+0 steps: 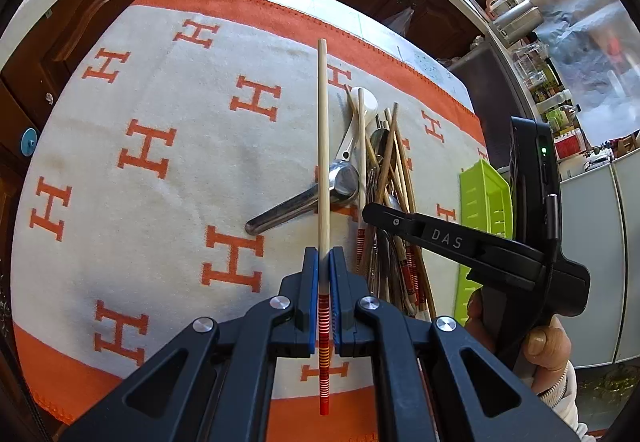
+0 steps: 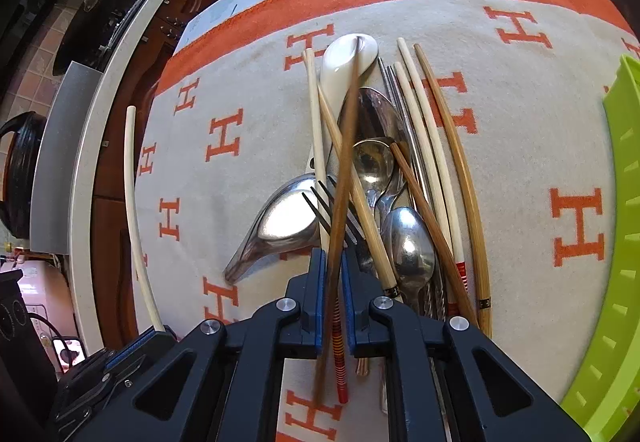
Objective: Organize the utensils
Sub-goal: 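Lift the chopstick with the left tool while the right tool grasps a brown chopstick, then carry both chopsticks over the green tray and lower them in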
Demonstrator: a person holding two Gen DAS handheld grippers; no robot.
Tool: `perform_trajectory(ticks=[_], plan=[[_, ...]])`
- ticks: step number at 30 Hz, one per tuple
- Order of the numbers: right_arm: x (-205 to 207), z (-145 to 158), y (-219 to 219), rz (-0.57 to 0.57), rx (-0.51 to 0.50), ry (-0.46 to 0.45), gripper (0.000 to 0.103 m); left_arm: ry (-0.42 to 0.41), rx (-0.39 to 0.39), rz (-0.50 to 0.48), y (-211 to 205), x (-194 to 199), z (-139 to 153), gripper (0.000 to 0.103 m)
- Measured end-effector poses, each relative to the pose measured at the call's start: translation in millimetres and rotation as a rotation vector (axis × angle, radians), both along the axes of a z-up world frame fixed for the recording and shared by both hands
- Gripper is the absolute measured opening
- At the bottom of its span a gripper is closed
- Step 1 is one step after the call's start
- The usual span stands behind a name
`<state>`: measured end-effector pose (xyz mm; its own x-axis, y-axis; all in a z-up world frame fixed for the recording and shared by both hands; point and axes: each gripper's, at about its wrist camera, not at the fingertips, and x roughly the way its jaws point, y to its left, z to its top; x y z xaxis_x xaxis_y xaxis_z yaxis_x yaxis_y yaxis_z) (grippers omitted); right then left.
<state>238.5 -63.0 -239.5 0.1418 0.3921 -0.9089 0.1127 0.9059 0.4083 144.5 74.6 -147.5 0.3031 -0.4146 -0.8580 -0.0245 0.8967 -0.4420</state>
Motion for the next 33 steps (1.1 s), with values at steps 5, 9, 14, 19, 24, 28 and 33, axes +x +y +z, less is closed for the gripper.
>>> perform_trajectory(ticks=[5,9,14,19,24,28,33], plan=[[-13,11,-16,-0.017,0.065,-0.012,0.007,-0.021,-0.005,-0.022,-6,-6,9,0.003],[-31,32,-38,-0.032,0.133,-0.039,0.007,-0.043,-0.010,-0.056,-20,-10,21,0.003],[-68,78,-88,-0.059,0.174,-0.142,0.007,-0.071,-0.022,-0.127,-50,-14,37,0.003],[-106,119,-144,-0.113,-0.016,-0.277,0.007,-0.108,-0.048,-0.246,-109,-14,52,0.003],[-130,118,-197,-0.188,-0.143,-0.277,0.007,-0.117,-0.053,-0.344,-179,-9,52,0.003],[-138,98,-222,-0.215,-0.176,-0.228,0.007,-0.080,-0.047,-0.385,-225,2,34,0.003],[-142,68,-234,-0.220,-0.225,-0.183,0.007,-0.014,-0.028,-0.374,-259,10,-3,0.003]])
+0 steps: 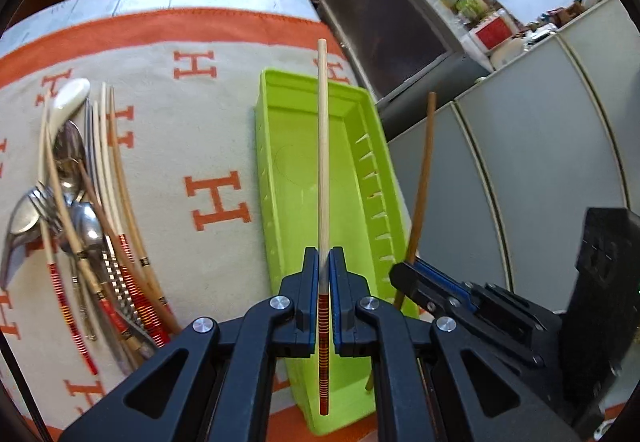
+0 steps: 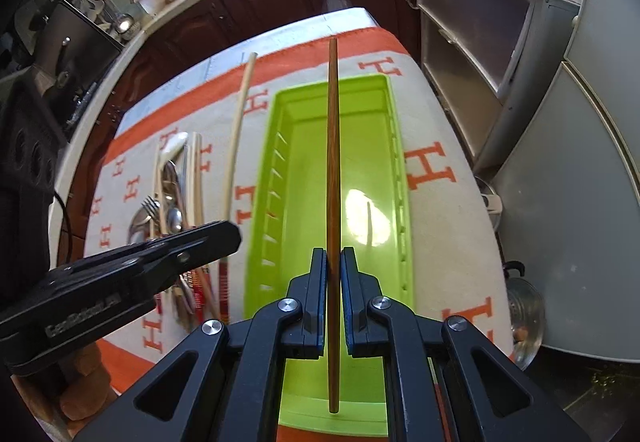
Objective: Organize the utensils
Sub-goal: 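Carry both chopsticks over the green tray and lower them in, then open both tools and withdraw them from the tray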
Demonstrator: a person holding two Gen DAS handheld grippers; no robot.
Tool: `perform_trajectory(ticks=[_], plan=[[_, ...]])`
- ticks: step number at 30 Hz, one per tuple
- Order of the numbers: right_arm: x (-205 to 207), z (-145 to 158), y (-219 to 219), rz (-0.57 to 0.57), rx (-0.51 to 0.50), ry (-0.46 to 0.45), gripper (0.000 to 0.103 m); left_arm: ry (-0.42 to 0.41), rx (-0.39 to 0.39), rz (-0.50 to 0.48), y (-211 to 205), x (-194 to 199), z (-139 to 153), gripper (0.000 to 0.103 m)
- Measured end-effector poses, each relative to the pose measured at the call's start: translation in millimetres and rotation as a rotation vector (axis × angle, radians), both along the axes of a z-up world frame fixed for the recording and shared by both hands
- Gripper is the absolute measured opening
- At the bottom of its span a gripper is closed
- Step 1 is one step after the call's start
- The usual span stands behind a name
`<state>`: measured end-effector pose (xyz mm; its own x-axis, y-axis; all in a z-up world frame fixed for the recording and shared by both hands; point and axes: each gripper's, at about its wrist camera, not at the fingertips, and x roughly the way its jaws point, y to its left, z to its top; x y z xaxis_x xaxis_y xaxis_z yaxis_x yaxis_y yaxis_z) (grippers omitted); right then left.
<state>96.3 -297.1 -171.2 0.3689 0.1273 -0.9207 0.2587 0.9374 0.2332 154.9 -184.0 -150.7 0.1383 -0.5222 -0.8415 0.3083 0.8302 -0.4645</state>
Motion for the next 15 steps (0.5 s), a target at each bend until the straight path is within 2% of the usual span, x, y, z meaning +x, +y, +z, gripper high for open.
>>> perform_trajectory(ticks=[4,5,8,13,15], plan=[[3,-25,-3,-0.009,-0.010,0.051,0.007,0.056,0.044,0.033,-7,-2,-28,0.004],[5,-32,-1,-0.014,-0.009,0.064,0.007,0.042,0.034,0.035,-7,-3,-29,0.004],[8,-48,-4,-0.029,0.017,0.099,0.009,0.023,0.071,0.026,-9,-7,-27,0.005],[9,-54,-4,-0.032,0.019,0.106,0.018,0.056,0.066,0.022,2,-12,-27,0.005],[7,-51,-2,-0.031,0.016,0.100,0.020,0.068,0.062,0.007,7,-18,-24,0.012]])
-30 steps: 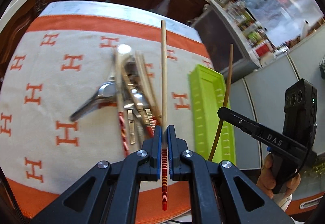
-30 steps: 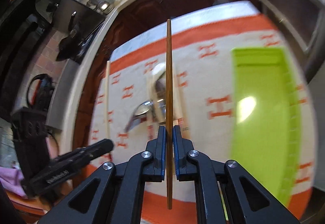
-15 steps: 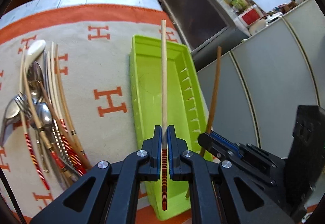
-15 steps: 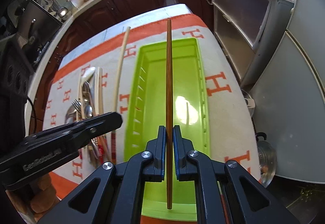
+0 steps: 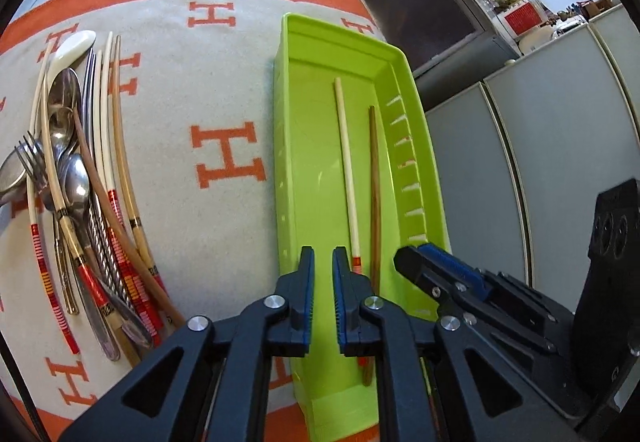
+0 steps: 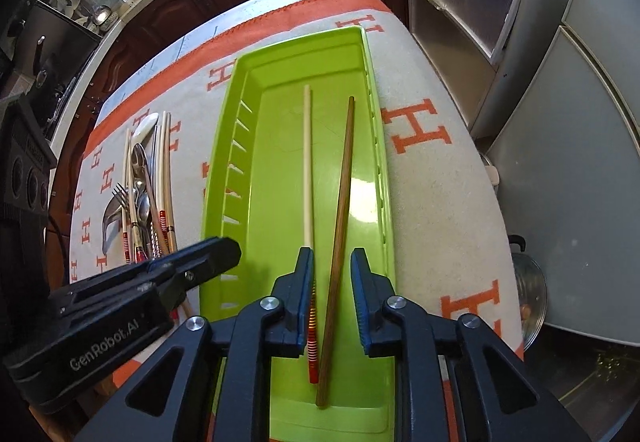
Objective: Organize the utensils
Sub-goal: 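Open both tools and withdraw them from the tray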
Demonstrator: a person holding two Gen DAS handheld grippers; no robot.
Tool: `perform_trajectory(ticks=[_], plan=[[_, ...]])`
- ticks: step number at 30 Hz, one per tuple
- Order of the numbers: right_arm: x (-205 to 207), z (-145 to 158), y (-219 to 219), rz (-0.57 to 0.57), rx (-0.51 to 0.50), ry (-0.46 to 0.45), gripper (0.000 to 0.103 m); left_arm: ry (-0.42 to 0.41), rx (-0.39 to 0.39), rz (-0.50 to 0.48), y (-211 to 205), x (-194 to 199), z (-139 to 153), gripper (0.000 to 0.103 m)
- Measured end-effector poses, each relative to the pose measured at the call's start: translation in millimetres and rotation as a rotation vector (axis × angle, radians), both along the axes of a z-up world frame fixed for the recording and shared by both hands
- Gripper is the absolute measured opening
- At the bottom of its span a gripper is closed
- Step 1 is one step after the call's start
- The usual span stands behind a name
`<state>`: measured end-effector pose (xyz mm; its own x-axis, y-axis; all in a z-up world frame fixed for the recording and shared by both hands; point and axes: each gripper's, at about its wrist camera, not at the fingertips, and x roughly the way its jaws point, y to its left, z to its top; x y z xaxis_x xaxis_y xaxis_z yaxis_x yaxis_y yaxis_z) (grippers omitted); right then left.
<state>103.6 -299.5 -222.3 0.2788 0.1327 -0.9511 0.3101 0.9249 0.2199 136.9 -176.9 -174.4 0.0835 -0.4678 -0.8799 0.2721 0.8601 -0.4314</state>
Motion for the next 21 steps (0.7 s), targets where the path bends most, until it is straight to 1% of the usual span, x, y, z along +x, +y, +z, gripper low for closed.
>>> perform_trajectory(ticks=[1,2,5,6,7,8,9,12,20,21], plan=[[0,2,1,0.001,0.001,-0.003,0.020,-0.002,-0.006,-0.009,2,-4,3,0.014],[0,3,2,0.004,0.000,-0.006,0.020,-0.007,-0.007,-0.013,3,-5,6,0.019],[-2,8,3,0.008,0.003,-0.010,0.020,-0.045,-0.006,-0.031,9,-17,20,0.029],[-2,9,4,0.007,0.003,-0.010,0.020,-0.063,0.009,-0.028,11,-19,25,0.038],[-3,10,3,0.006,0.002,-0.012,0.020,-0.087,0.032,-0.022,14,-22,29,0.044],[-4,11,3,0.005,0.004,-0.016,0.020,-0.117,0.052,-0.016,18,-25,34,0.056],[-5,12,3,0.004,0.009,-0.019,0.021,-0.142,0.054,-0.013,23,-28,40,0.064],[-8,16,3,0.003,0.018,-0.029,0.024,-0.177,0.067,0.001,38,-33,49,0.065],[-14,30,23,0.054,-0.018,-0.058,0.027,-0.300,0.213,0.055,73,-42,67,0.070],[-15,32,26,0.061,-0.005,-0.065,0.027,-0.314,0.224,0.061,77,-44,70,0.071]])
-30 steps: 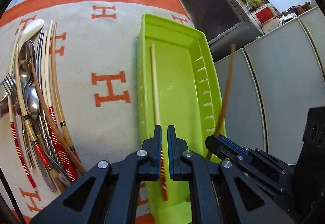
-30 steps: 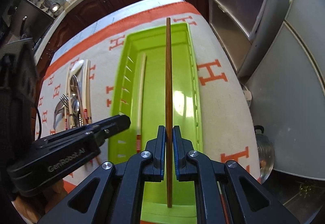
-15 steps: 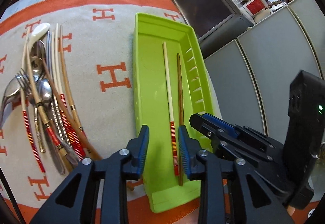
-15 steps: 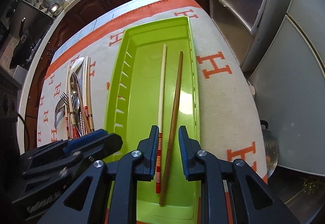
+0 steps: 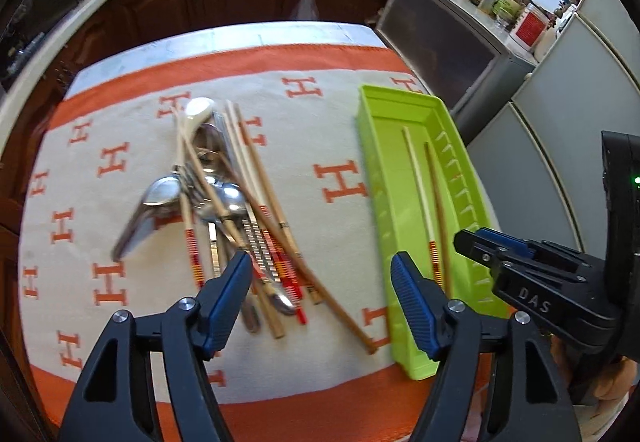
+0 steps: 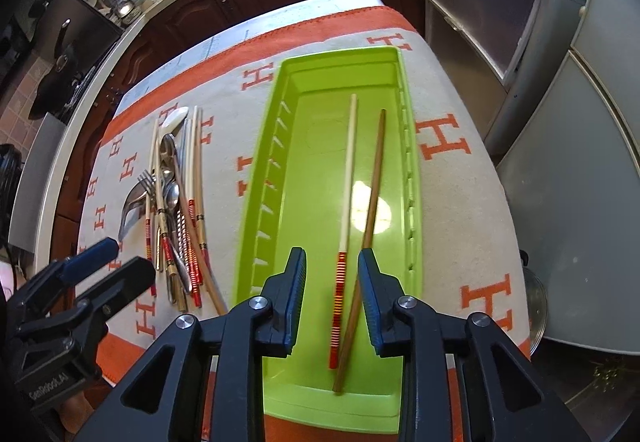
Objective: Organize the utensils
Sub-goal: 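Open both tools and withdraw them from the tray, then grasp a red-banded chopstick with the right tool while the left tool grasps another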
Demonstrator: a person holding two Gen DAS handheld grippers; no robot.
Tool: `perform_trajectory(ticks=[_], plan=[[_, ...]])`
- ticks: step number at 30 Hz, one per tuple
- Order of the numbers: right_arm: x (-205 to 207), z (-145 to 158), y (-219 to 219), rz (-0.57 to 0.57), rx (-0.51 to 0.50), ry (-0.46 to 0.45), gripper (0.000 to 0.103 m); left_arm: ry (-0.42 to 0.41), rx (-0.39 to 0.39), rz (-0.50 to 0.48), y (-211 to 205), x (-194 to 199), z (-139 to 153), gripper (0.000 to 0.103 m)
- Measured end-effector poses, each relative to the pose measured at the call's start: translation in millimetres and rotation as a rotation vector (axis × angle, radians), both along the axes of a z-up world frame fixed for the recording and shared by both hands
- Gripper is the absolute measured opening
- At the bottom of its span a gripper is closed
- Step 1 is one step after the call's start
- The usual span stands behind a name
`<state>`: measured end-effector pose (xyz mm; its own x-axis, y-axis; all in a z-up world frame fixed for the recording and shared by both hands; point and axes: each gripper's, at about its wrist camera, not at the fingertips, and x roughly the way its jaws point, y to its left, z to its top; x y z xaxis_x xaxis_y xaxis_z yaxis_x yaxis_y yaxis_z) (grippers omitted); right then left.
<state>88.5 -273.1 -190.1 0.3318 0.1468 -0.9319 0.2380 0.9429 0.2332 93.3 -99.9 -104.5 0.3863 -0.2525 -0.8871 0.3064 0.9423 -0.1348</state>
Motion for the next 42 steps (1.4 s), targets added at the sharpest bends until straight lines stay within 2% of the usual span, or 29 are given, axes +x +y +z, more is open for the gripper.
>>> perform_trajectory(ticks=[5,9,20,23,27,31,35,42], plan=[[-2,14,21,0.056,-0.010,-0.022,0.028,-0.086,0.052,0.034,18,-8,10,0.077],[0,25,42,0.107,-0.029,-0.041,0.028,-0.124,0.074,0.058,31,-13,15,0.077],[17,38,106,0.255,-0.015,-0.073,0.028,-0.146,0.076,0.149,90,-8,10,0.078],[25,38,122,0.287,-0.047,-0.075,0.036,-0.160,0.080,0.174,107,-5,9,0.078],[38,31,141,0.332,-0.038,-0.069,0.036,-0.166,0.088,0.222,133,2,3,0.078],[56,21,161,0.393,-0.040,-0.063,0.036,-0.129,0.064,0.253,150,10,-8,0.078],[80,3,176,0.420,-0.001,-0.026,0.036,-0.100,0.058,0.255,155,15,-18,0.077],[118,-26,189,0.422,0.050,0.043,0.028,-0.064,0.046,0.232,153,21,-32,0.076]])
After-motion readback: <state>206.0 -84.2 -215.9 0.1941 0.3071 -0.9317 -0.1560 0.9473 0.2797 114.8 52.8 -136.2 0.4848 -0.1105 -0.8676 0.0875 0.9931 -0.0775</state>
